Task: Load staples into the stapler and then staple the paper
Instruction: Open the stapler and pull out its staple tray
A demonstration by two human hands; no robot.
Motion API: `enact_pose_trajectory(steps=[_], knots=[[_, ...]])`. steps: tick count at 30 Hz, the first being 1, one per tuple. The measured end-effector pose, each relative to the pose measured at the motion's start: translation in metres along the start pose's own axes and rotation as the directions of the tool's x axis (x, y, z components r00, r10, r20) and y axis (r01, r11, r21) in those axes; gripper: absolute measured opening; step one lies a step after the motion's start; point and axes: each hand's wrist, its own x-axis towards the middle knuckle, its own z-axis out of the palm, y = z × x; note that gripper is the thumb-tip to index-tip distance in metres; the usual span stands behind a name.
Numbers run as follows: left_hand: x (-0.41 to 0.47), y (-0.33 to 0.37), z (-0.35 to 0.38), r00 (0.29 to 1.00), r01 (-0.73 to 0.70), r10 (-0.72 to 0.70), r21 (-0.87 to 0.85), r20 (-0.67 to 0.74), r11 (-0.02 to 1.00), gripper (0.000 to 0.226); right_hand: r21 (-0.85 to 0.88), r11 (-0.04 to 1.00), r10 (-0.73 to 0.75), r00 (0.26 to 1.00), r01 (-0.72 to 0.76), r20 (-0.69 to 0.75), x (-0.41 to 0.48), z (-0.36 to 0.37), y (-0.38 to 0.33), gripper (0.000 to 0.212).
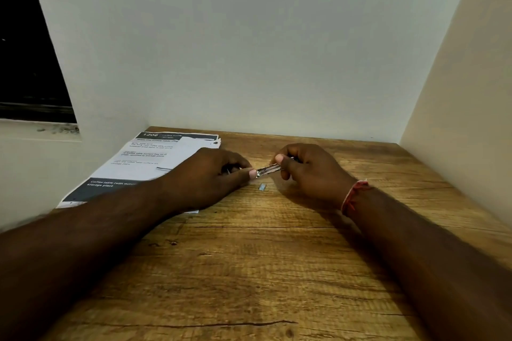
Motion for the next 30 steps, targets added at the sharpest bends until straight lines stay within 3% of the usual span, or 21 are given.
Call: enact_pose_trajectory(steps=[7, 15, 25, 30], knots=[[0.002, -0.003, 0.003, 0.997, 0.058, -0.057, 0.019, -0.047, 0.998, 0.041, 0.121, 0.981, 0.141, 0.985, -0.152, 0.098, 0.005, 0.010, 0.006, 0.037], [0.009, -0.001, 0.011, 0.976, 0.163, -0.164, -0.022, -0.146, 0.986, 0.045, -0.023, 0.995, 0.104, 0.989, -0.102, 0.105, 0.009, 0.014, 0.014, 0.030], [0.009, 0.008, 0.012, 0.976, 0.137, -0.143, -0.050, -0.163, 0.989, 0.044, -0.007, 0.997, 0.077, 0.994, -0.076, 0.081, 0.004, 0.010, 0.005, 0.019], [0.010, 0.003, 0.010, 0.979, 0.127, -0.138, -0.081, -0.151, 0.989, 0.048, 0.031, 0.997, 0.074, 0.997, -0.074, 0.004, 0.003, -0.003, 0.008, 0.015]])
